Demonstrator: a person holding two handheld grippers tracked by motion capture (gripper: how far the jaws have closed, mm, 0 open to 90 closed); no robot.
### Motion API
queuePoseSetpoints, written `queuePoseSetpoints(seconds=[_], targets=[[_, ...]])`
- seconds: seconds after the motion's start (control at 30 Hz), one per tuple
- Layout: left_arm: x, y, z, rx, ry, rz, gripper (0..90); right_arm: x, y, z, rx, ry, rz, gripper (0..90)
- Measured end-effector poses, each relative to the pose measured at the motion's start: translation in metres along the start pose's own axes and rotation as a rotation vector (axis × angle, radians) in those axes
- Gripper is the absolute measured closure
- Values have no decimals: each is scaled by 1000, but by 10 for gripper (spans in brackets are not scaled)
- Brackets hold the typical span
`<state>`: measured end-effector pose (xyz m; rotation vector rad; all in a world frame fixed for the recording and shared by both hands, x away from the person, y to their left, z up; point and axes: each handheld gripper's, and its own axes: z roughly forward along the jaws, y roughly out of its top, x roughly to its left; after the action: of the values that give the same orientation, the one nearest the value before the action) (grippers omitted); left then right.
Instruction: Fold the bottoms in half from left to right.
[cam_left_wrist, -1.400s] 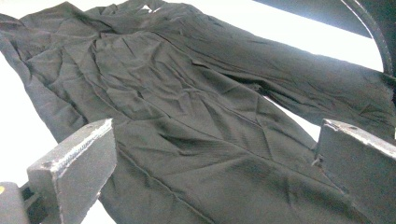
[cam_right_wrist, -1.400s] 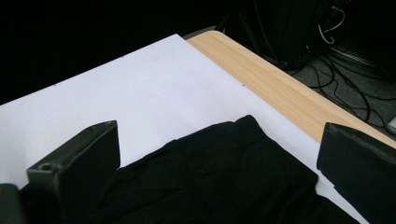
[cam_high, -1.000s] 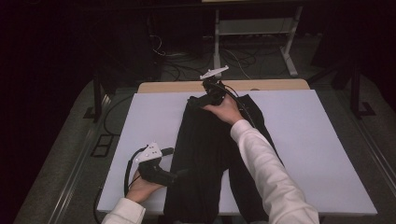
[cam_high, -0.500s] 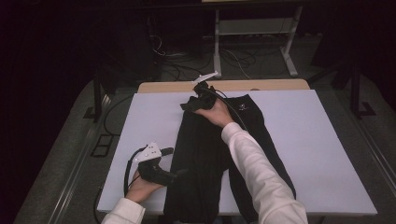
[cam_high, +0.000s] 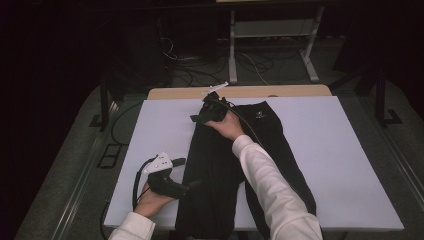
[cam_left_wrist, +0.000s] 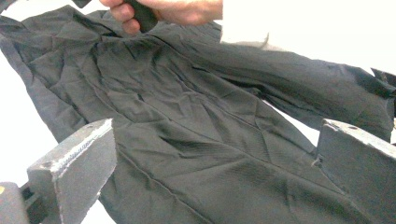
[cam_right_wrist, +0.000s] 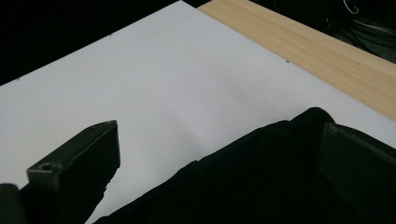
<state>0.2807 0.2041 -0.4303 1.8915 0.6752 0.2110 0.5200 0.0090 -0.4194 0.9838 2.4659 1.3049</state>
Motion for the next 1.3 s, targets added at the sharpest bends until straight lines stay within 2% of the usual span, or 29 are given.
queuePoseSetpoints(seconds=[0.47, 0.77, 0.8, 0.87, 1.03, 1.07, 1.27, 1.3], targets=[[0, 0, -1, -1, 2, -1, 0, 6, -6, 17, 30, 4, 14, 0], [0, -1, 0, 4, 0, 0, 0, 4, -9, 22, 61, -22, 27, 0], [0, -1, 0, 4, 1, 0, 0, 4, -10, 22, 73, -31, 28, 21], [0, -1, 0, 4, 1, 0, 0, 4, -11, 22, 93, -29, 31, 133], [0, 0, -1, 4, 2, 0, 0, 4, -11, 23, 104, -35, 48, 200], [0, 0, -1, 3, 1, 1, 0, 5, -11, 23, 107, -46, 52, 257], [0, 0, -1, 1, 1, -1, 0, 5, -11, 25, 127, -88, 75, 362], [0, 0, -1, 0, 1, 0, 0, 5, -12, 25, 132, -84, 83, 416]])
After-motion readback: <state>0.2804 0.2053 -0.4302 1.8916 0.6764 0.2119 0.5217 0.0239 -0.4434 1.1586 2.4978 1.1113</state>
